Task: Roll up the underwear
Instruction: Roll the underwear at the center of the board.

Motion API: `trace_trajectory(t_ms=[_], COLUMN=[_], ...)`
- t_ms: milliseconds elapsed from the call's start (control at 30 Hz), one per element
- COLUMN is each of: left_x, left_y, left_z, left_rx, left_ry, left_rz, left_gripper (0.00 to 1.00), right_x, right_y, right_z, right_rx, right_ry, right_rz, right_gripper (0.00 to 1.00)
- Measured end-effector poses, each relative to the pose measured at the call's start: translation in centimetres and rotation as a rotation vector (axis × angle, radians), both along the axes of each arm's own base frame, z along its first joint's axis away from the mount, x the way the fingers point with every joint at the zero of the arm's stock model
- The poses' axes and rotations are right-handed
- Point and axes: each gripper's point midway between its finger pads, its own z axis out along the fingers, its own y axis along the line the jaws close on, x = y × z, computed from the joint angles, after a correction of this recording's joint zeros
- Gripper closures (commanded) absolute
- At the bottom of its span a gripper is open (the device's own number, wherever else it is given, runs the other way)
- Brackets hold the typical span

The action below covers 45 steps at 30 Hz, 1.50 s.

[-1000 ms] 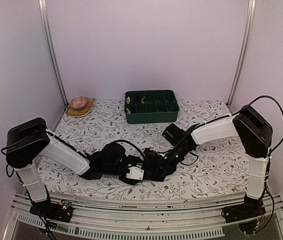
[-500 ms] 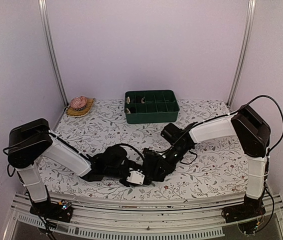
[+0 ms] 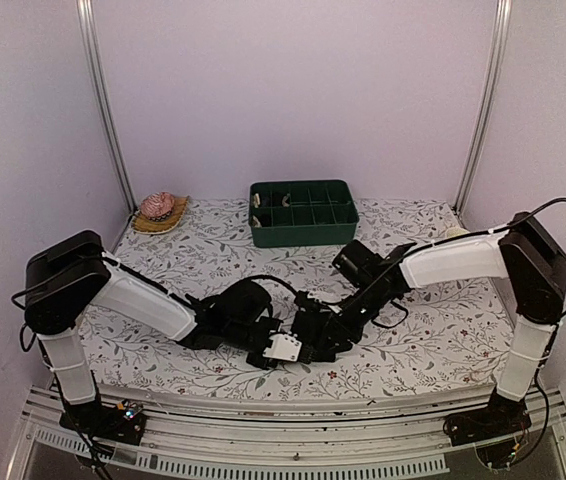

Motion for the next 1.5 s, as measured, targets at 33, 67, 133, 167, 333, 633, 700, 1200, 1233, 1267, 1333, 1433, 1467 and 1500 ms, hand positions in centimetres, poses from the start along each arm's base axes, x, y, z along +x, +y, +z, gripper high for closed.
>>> trace_trajectory(t_ms=[33,67,133,167,333,633,700,1200,1233,1267,1333,1433,1467,1500], left_x=[0.1,0.0,0.0,0.1,0.4,0.5,0.6,0.5,0.5,0.4,0.4,0.5,0.4,0.2], left_y=[-0.2,-0.4,-0.6,-0.6,-0.5,-1.1,-1.4,-2.0,-2.0,-2.0,-1.9,-1.8,-1.6,-1.3], left_z=[0.0,0.0,0.0,0.1,0.2,0.1,0.1,0.0,0.0,0.0,0.0,0.0,-0.1,-0.2], left_rx=[0.005,0.007,0.012,0.015,0.034,0.078,0.088,0.133,0.134,0.133,0.134,0.135,0.136,0.140], left_ry=[0.030,0.051,0.105,0.139,0.304,0.583,0.635,0.885,0.894,0.899,0.902,0.902,0.905,0.912], left_rz=[-0.004,-0.008,-0.015,-0.019,-0.019,-0.018,-0.015,-0.005,-0.005,-0.007,-0.007,-0.005,-0.002,0.006], left_gripper=[1.00,1.00,1.00,1.00,1.00,1.00,1.00,1.00,0.98,0.96,0.82,0.55,0.46,0.39], right_x=[-0.1,-0.2,-0.1,-0.1,-1.4,-5.3,-4.9,0.1,0.3,0.5,0.8,0.8,0.8,0.9], right_y=[-0.6,-0.9,-1.6,-2.0,-2.8,-1.6,-1.0,-0.3,-0.2,-0.3,-0.2,0.0,0.1,0.2], right_z=[0.8,1.3,2.7,3.2,4.0,2.6,2.6,-0.9,-1.0,-1.1,-1.4,-1.5,-1.5,-1.5], right_rx=[0.008,0.013,0.034,0.039,0.052,0.052,0.048,-0.193,-0.206,-0.217,-0.237,-0.255,-0.257,-0.259], right_ry=[-0.051,-0.080,-0.173,-0.224,-0.460,-0.788,-0.854,-1.125,-1.133,-1.141,-1.146,-1.142,-1.135,-1.129], right_rz=[0.000,-0.006,-0.014,-0.018,-0.004,0.140,0.149,0.150,0.144,0.149,0.141,0.137,0.132,0.127], right_gripper=[0.47,0.46,0.43,0.42,0.41,0.42,0.41,0.64,0.70,0.75,0.85,0.88,0.88,0.89])
